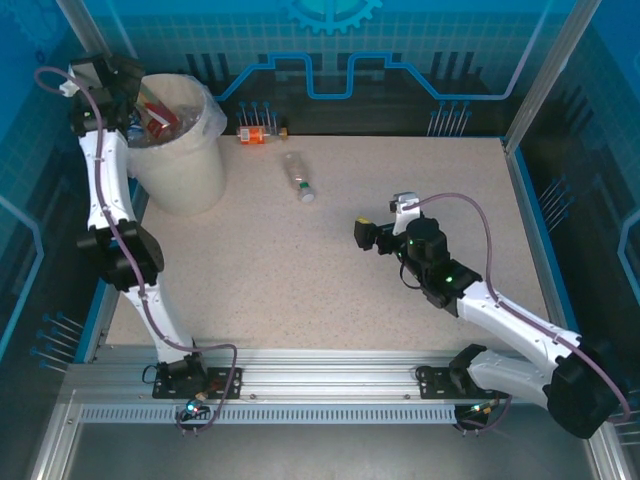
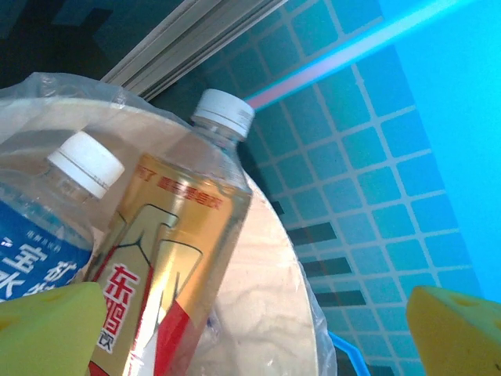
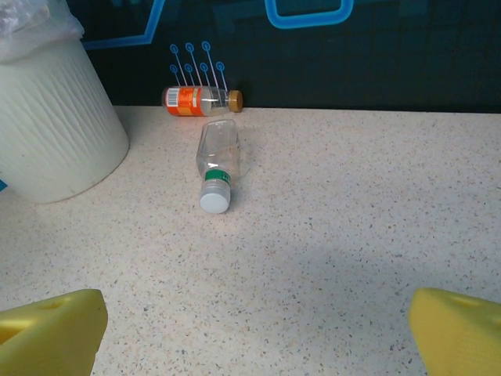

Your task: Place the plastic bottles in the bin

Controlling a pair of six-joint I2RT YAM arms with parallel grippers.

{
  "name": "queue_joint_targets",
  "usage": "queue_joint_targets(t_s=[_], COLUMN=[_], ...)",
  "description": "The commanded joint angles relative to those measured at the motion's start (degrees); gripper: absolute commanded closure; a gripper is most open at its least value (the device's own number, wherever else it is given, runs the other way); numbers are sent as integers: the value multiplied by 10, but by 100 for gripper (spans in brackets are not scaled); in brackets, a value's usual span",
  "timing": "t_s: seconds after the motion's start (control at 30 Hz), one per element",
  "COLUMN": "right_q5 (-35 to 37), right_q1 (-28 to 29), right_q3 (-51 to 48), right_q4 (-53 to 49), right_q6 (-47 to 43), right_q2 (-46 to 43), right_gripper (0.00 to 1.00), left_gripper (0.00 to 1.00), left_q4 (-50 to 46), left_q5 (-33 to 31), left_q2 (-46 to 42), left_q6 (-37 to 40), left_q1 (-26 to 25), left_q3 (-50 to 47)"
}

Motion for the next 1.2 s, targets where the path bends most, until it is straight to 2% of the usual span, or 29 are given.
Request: queue_joint_targets(t_s=[0.0, 0.2, 0.37, 0.4, 0.53, 0.7, 0.9, 1.03, 1.17], right_q5=[11, 28, 19, 14, 6, -6, -19, -33, -32], right_q1=[-6, -14, -19, -20, -22, -25, -27, -28, -28], right_q3=[26, 44, 46, 47, 52, 59, 64, 73, 78], right_q4=[-11, -35, -38, -38, -41, -46, -51, -64, -87], right_q6=[30, 103, 124, 125, 137, 141, 121, 111, 101], right_q2=[13, 29, 36, 38, 44, 44, 46, 41, 26], right_gripper=[0, 0, 0, 0, 0, 0, 0, 0, 0], left_gripper=[1, 1, 1, 1, 1, 1, 1, 1, 1], left_q4=[15, 60, 87, 96, 187, 224, 225, 176, 84], left_q5=[9, -29, -104, -119, -113, -170, -300, -317, -319], left_q2=[-46, -88, -123, -134, -199, -216, -128, -32, 78], left_q6=[28, 114, 217, 228, 202, 249, 365, 364, 341], left_q1=[-10, -61, -143, -164, -214, -310, -425, -444, -444], left_q3=[-12, -67, -123, -149, -310, -401, -383, -310, -188])
